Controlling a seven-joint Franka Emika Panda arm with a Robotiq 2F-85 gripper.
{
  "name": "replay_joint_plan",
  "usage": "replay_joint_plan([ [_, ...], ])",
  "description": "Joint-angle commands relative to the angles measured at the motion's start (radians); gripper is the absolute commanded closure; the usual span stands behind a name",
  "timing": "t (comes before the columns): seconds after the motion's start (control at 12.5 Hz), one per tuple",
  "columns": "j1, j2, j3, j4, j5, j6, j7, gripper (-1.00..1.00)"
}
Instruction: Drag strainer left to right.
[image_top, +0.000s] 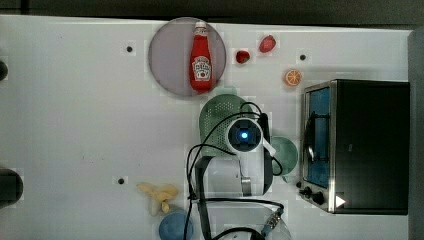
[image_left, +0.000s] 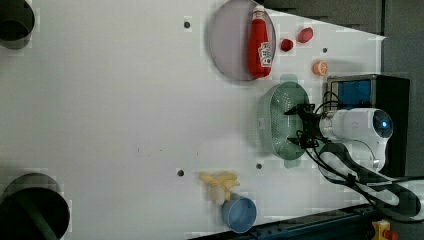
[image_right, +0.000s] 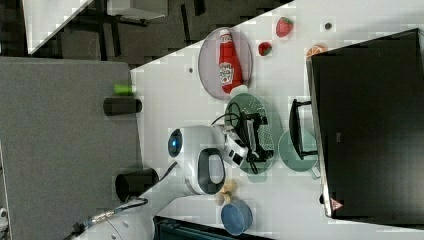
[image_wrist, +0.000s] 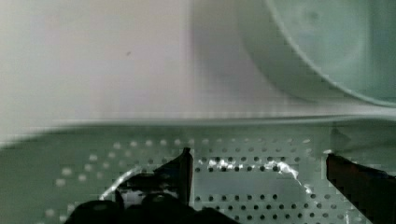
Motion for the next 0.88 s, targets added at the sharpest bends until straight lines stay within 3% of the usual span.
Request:
replay_joint_plan([
  [0.08, 0.001, -0.143, 0.065, 0.001, -0.009, -0.027, -0.14, -1.0],
  [0.56, 0.003, -0.425, 0.163, 0.105, 0.023, -0.488, -0.222, -1.0],
  [0.88, 0.002, -0.589, 0.145, 0.181, 0.299, -0.752, -0.55, -1.0],
])
